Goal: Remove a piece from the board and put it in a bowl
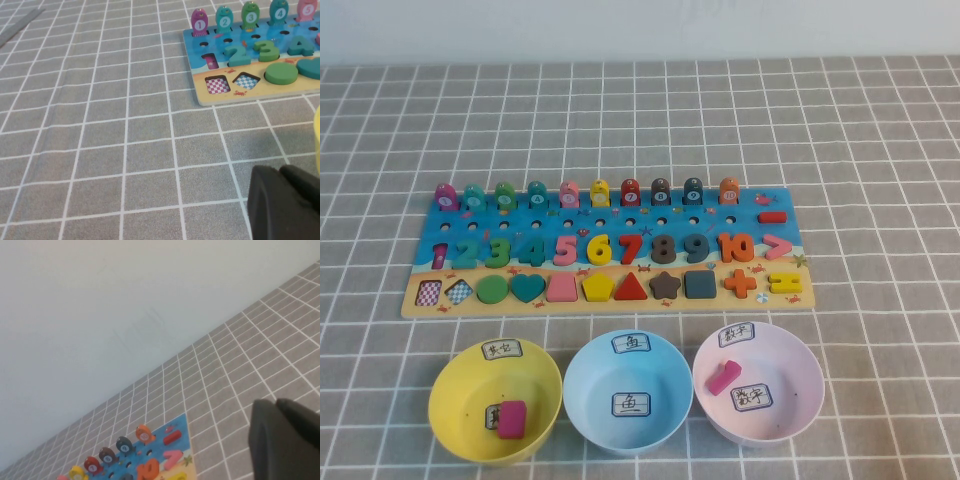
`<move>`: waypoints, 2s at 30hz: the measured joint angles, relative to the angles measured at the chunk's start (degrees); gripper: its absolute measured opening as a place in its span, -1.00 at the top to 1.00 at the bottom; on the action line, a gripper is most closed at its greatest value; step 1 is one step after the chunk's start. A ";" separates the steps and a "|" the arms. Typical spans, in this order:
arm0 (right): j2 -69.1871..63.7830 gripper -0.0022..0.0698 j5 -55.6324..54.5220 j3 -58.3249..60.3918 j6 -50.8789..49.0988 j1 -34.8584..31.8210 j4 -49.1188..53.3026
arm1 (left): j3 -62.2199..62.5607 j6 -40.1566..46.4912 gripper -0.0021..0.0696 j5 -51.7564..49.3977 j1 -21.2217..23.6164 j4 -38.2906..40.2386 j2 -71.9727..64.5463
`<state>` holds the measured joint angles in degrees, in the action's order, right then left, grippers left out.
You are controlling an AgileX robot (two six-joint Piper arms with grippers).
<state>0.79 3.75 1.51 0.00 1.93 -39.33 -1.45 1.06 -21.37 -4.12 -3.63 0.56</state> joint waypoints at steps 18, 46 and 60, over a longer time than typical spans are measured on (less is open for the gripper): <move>-28.35 0.99 26.99 -19.28 0.00 0.00 5.84 | 0.00 0.00 0.95 0.00 0.00 0.00 0.00; -89.08 0.99 41.27 -64.35 12.05 13.97 15.18 | 0.00 0.00 0.95 0.00 0.00 0.00 0.00; -107.95 0.99 55.85 -87.28 24.31 15.31 19.79 | 0.00 0.00 0.95 0.00 0.00 0.00 0.00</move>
<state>-107.17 59.60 -85.77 24.31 17.24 -19.54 -1.45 1.06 -21.37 -4.12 -3.63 0.56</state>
